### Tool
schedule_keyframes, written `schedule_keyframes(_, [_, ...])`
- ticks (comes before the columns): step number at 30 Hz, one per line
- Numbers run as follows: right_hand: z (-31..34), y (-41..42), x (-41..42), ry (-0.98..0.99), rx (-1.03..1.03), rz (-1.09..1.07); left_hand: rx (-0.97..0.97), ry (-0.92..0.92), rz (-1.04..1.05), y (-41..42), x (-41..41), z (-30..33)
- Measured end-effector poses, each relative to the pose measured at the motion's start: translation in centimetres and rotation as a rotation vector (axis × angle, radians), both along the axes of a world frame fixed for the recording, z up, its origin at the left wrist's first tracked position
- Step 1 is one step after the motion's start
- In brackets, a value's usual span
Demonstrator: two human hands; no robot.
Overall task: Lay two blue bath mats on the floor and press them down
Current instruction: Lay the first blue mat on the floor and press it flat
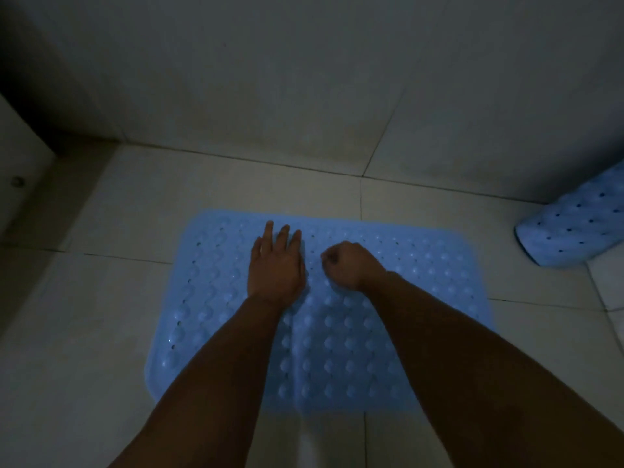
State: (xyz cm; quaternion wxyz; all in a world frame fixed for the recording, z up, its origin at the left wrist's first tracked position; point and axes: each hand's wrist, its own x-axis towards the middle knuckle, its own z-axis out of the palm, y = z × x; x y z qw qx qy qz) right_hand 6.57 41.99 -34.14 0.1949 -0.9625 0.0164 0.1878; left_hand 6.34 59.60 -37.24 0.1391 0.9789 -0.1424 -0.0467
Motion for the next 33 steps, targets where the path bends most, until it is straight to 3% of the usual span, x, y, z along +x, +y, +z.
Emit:
schedule_keyframes(5, [-0.2,-1.9,0.3,-0.310,0.059,-0.092,0.114,0.200,-0.160,-2.9,-1.8,-3.0])
schedule_keyframes(8, [-2.2,-2.1,0.1,-0.469,0.108,-0.057,0.185,0.114,-0.152,-3.1,-2.8,-5.4])
schedule_keyframes(13, [-4.6,-2.0,1.1,-0.653,0.198,-0.092,0.125,-0.061,-0.117,-3.0,-3.3,-6.5])
schedule_keyframes(17, [-5.7,-1.8,0.3,-0.673,0.196,-0.122,0.134,0.000,-0.143,-2.9,-3.8,-6.5])
schedule_keyframes(20, [-4.8,-1.7,-0.9,-0.633,0.185,-0.116,0.153,0.140,-0.165,-2.9,-2.9,-5.8])
schedule_keyframes(23, [-2.1,-0.9,-0.8,-0.500,0.154,-0.157,-0.013,0.371,-0.145,-2.3,-0.9,-2.5])
schedule_keyframes(26, [-0.1,1.2,-0.5,-0.339,0.102,-0.158,-0.249,0.199,0.069,-0.2,0.0,0.9])
schedule_keyframes(33, [-4.7,9.2,-3.8,-0.104,-0.048,0.047,-0.021,0.008,0.161,6.1,-0.6,-0.1])
